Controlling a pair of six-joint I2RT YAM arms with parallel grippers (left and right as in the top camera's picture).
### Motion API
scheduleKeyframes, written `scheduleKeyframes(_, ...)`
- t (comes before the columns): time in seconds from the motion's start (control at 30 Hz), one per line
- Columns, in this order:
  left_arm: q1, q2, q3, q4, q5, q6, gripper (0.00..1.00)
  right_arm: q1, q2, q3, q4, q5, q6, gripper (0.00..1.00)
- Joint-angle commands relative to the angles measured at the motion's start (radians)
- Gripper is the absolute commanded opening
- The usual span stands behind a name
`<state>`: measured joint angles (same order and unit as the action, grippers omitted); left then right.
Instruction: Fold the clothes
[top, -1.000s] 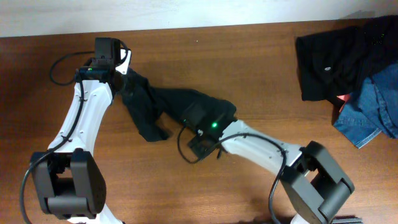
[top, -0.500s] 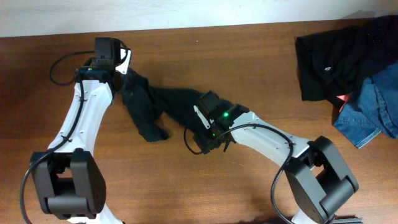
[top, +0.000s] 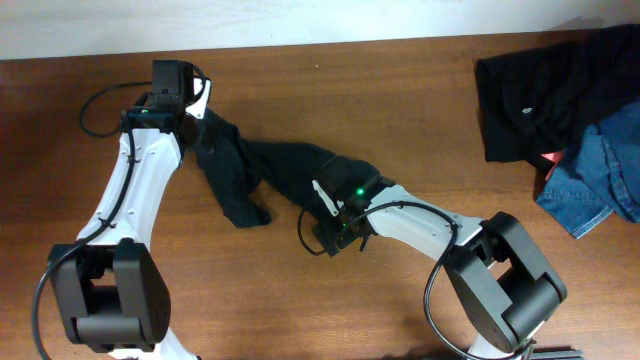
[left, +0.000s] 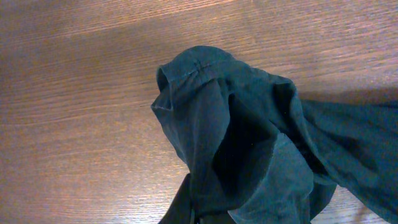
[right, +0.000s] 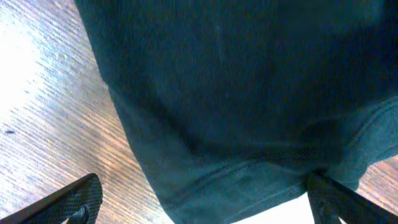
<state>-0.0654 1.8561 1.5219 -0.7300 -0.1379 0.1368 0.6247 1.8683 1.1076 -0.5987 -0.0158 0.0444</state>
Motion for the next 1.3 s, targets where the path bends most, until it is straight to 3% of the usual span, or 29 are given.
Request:
scheduleKeyframes(0.0,0.003,-0.006,0.005,0.003,0.011,-0.013,0.01,0.001,0.037,-0.006,0.008,-0.015,-0.007,0.99)
scheduleKeyframes(0.23,0.003,-0.006,0.005,0.003,0.011,-0.013,0.01,0.001,0.037,-0.006,0.013,-0.015,-0.007,1.00)
scheduleKeyframes(0.33,0.003,-0.006,0.005,0.003,0.011,-0.013,0.01,0.001,0.037,-0.006,0.012,-0.019,-0.007,0.89)
scheduleKeyframes(0.47,0.003,-0.006,0.005,0.003,0.011,-0.013,0.01,0.001,0.037,-0.006,0.012,-0.018,-0.007,0.82)
scheduleKeyframes(0.7,0.003,-0.006,0.005,0.003,0.011,-0.013,0.01,0.008,0.017,-0.003,-0.018,0.055,0.071,0.84)
scheduleKeyframes(1.03,0.003,-0.006,0.005,0.003,0.011,-0.013,0.00,0.100,-0.004,-0.003,-0.012,0.108,0.005,0.91)
scheduleKeyframes(1.1,0.003,-0.006,0.005,0.003,0.011,-0.013,0.01,0.121,-0.005,-0.003,-0.011,0.149,0.017,0.99)
scheduleKeyframes(1.27,0.003,-0.006,0.005,0.003,0.011,-0.013,0.01,0.168,-0.011,-0.002,-0.012,0.240,0.042,0.99)
